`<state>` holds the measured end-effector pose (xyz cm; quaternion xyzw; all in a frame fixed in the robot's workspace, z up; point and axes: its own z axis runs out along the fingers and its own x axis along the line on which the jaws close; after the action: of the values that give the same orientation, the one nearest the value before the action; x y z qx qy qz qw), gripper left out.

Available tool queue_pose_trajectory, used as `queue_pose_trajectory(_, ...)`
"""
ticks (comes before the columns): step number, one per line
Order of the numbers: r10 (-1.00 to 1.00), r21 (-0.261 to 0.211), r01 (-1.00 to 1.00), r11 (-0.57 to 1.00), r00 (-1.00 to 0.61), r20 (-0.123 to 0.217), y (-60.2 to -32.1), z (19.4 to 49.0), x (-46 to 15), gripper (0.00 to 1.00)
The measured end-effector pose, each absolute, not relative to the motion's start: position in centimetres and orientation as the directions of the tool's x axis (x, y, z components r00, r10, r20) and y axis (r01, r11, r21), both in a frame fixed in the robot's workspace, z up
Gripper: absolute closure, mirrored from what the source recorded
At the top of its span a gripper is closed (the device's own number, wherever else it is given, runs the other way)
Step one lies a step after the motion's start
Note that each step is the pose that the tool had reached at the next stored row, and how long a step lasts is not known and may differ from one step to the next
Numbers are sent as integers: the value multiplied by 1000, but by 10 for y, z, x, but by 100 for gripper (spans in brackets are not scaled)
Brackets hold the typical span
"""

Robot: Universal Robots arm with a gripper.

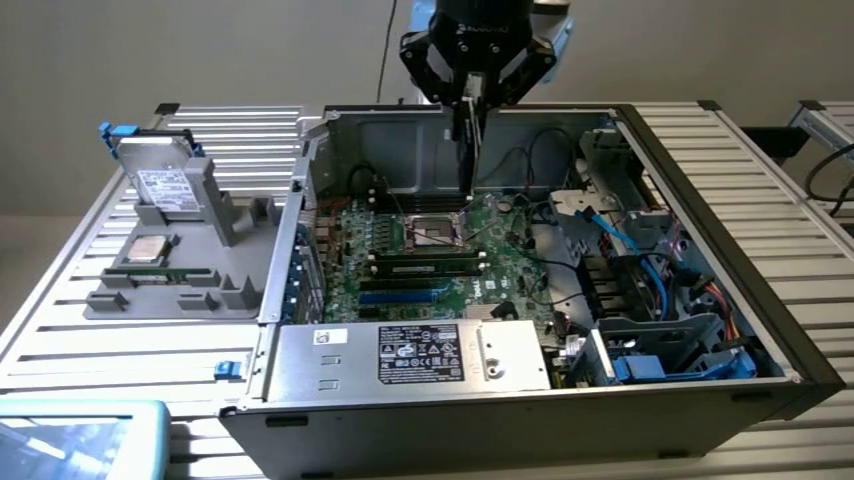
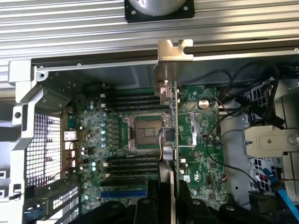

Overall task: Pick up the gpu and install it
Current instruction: 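Pick up the gpu and move the gpu toward the slot, then insert the gpu into the slot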

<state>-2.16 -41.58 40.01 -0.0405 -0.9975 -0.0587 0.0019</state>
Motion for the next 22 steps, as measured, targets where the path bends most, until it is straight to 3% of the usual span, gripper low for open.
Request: queue_pose_trajectory(22, -57, 118, -56, 991, -998, 9, -416, 399, -15, 72)
